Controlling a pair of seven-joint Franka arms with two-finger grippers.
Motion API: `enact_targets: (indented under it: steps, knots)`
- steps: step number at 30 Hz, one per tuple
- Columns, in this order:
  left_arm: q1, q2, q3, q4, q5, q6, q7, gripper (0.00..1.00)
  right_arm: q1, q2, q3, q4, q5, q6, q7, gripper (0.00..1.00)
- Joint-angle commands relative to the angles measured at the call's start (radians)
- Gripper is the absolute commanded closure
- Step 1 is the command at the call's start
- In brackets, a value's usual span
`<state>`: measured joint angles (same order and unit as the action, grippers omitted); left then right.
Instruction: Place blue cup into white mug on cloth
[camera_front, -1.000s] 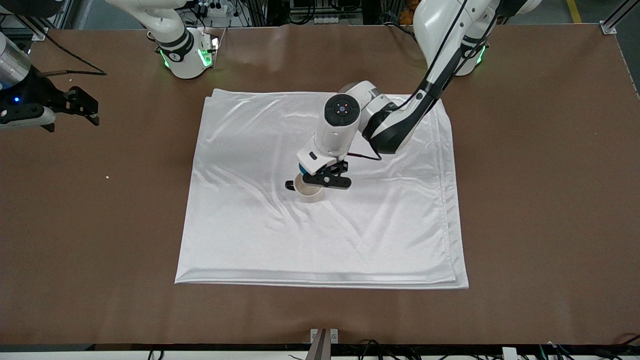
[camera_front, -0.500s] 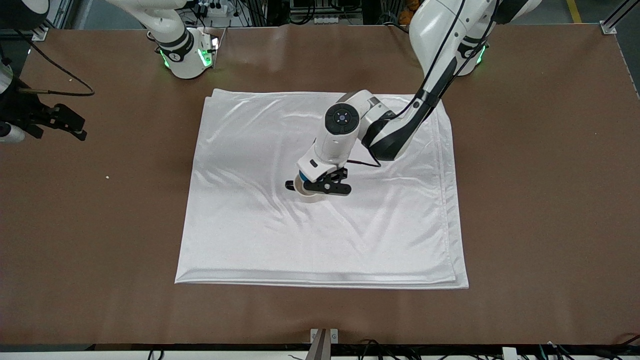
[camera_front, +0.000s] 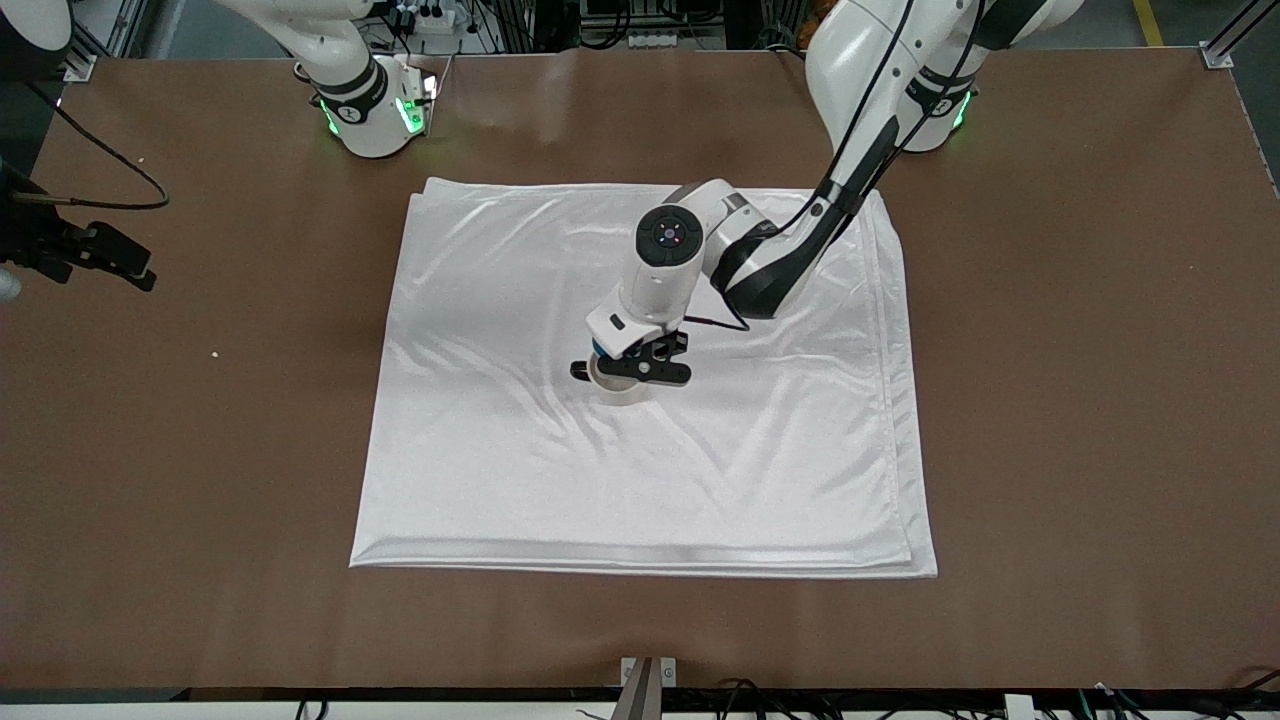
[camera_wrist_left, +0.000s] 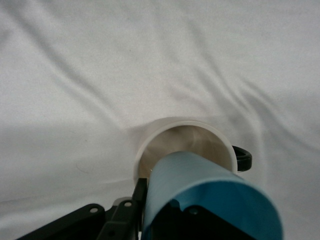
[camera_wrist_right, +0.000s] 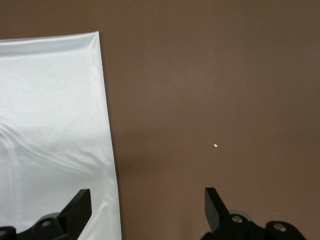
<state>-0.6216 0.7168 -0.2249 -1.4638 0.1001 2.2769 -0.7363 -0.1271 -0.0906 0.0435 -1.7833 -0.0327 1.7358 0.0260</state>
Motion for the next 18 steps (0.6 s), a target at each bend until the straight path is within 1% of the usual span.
enact_targets:
  steps: [1,5,11,15,18]
  knots:
    - [-0.015,0.018,0.022,0.031,0.067,0.013,-0.014,0.00,-0.009,0.031,0.010,0.059,0.019,-0.018,0.014,0.00]
    - [-0.026,0.019,0.024,0.031,0.070,0.013,-0.020,0.00,-0.008,0.055,0.010,0.094,0.022,-0.025,0.009,0.00]
    - [-0.026,0.010,0.027,0.033,0.070,0.013,-0.021,0.00,-0.008,0.060,0.012,0.097,0.040,-0.027,0.009,0.00]
    - [-0.021,-0.019,0.030,0.033,0.072,0.013,-0.021,0.00,-0.003,0.060,0.012,0.097,0.043,-0.028,0.011,0.00]
    - [-0.018,-0.054,0.045,0.031,0.072,0.012,-0.023,0.00,-0.003,0.060,0.012,0.100,0.042,-0.028,0.011,0.00]
